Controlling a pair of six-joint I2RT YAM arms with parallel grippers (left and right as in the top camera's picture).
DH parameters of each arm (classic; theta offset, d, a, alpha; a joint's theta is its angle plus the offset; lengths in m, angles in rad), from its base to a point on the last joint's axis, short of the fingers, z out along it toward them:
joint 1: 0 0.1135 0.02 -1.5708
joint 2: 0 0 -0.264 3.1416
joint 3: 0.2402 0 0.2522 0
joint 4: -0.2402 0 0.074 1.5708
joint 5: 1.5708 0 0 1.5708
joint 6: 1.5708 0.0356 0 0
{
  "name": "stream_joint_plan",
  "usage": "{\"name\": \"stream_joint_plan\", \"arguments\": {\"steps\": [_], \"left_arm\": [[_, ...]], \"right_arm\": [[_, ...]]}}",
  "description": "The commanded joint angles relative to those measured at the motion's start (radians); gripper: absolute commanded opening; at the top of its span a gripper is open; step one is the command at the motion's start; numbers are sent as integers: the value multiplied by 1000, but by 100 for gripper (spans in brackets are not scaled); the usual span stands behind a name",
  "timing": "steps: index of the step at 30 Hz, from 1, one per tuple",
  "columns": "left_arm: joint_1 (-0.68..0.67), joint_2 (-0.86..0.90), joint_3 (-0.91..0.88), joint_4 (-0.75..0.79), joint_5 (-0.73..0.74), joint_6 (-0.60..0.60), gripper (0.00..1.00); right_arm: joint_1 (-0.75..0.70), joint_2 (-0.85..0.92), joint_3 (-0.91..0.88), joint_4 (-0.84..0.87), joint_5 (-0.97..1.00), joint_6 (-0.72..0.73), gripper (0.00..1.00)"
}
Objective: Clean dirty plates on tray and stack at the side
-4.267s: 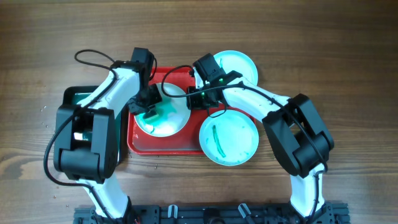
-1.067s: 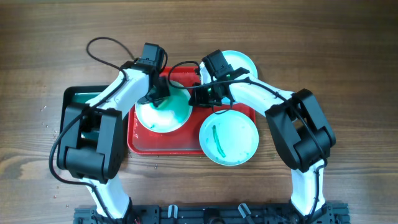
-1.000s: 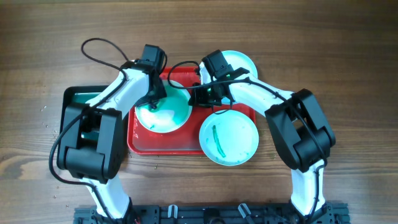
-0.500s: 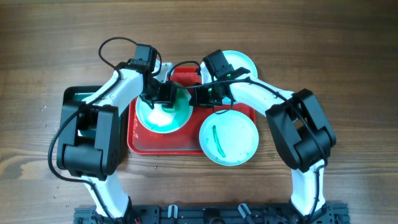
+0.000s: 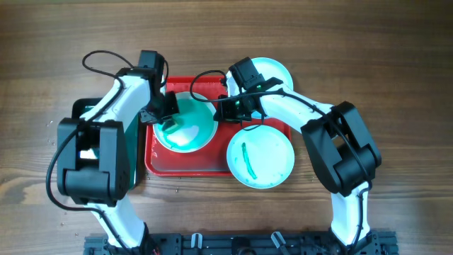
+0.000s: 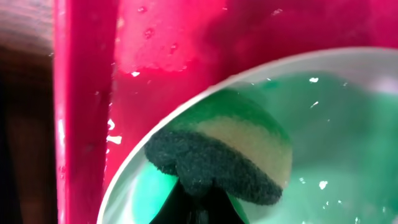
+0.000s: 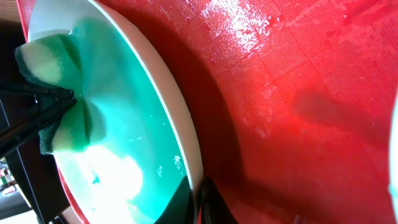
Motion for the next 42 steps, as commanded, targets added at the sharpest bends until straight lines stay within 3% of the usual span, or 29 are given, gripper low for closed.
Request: {"name": "stream_joint_plan", "arguments": {"steps": [1,5,9,11,14,17,19,21,25,28,33,36,39,42], "left_arm": [[-28,51,-42,91,82,114,4],[-109,51,-42,186,232,291,4],[-209,51,-42,205,226,421,4],[-229,51,-42,207,159,415,4],[-206,51,-42,213,-6,257,4],[-127,51,-42,184,-188,-63,4],[-47,51,-42,102,-200,-261,4],[6,51,-32,6,-193,-325,4],[54,51,5,-104,-47,-325,4],[38,51,18,-50,48,-278,4],[-62,51,18,99,247,21,4],[-130,51,18,119,276,183,4],[-184,51,18,110,275,263,4],[-179,51,18,112,275,259,4]], "right_arm": [[-5,23,-14,-5,5,0,4],[-5,23,-14,-5,5,0,4],[-5,23,-14,-5,5,-1,4],[-5,23,-14,-5,5,-1,4],[-5,23,-14,-5,5,-1,4],[-5,23,-14,-6,4,-1,5],[-5,23,-14,-6,4,0,4],[-5,23,-14,-5,4,0,4],[-5,23,-14,-4,4,0,4],[-5,23,-14,-5,4,0,4],[-5,23,-14,-5,0,0,5],[-5,23,-14,-6,0,-1,4],[-5,23,-14,-6,0,-1,4],[-5,23,-14,-8,0,-1,5]]}}
